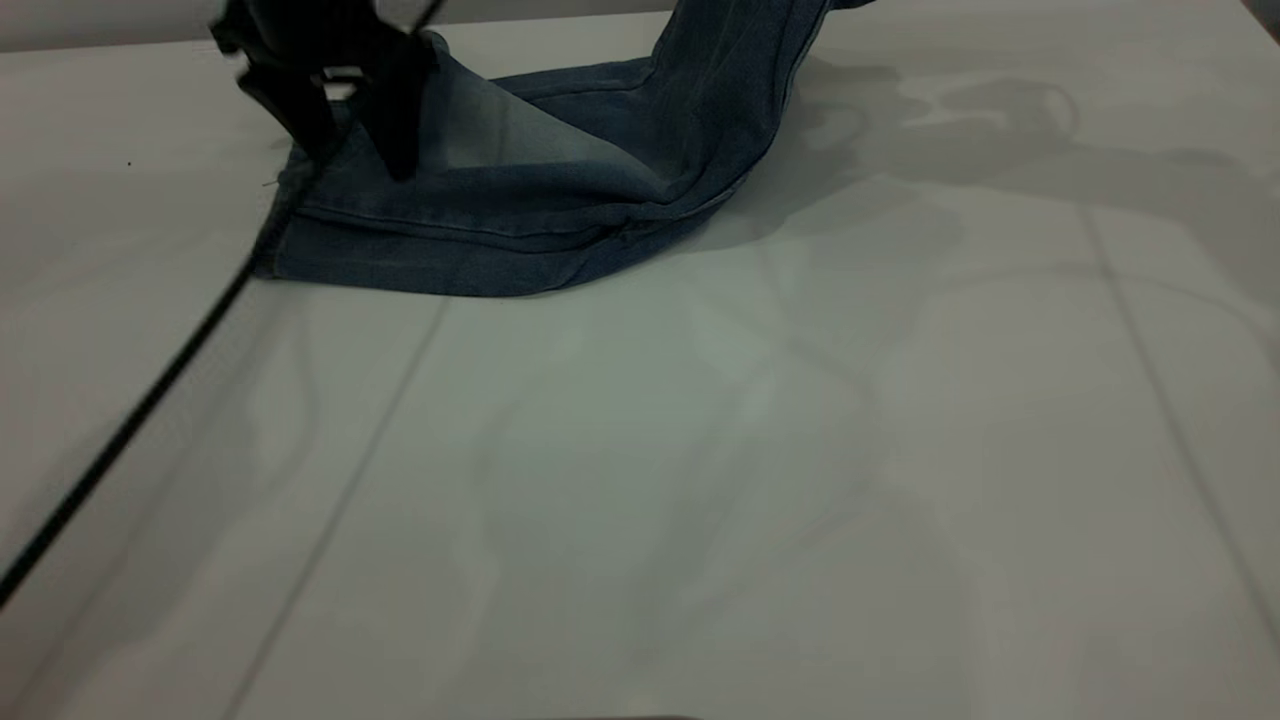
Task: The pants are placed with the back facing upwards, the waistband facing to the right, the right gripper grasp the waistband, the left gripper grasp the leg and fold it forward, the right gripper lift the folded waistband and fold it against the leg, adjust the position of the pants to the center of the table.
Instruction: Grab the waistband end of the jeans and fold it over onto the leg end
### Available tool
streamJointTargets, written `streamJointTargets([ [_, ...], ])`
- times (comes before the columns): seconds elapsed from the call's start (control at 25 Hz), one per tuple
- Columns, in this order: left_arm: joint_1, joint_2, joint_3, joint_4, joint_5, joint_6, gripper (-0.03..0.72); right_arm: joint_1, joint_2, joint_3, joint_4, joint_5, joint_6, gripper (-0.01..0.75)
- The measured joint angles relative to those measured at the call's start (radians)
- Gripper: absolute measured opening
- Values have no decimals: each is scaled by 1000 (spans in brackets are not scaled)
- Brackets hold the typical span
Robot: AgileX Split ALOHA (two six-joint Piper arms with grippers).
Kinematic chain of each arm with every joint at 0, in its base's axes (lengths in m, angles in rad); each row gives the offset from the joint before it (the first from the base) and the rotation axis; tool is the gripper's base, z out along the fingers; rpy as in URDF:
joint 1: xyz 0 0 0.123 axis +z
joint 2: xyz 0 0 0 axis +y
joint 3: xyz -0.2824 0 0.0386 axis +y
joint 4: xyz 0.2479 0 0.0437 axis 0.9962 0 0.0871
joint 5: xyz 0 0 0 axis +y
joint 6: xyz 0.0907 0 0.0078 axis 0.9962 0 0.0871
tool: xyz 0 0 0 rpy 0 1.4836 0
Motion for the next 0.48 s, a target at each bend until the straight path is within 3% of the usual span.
streamJointTargets([
  [0.24, -1, 20, 0, -29, -37, 0, 535, 10, -50, 0, 8, 13, 0, 67],
  [0.48, -7, 26, -2, -41, -48, 0, 535, 109, -59, -62, 13, 5, 0, 67],
])
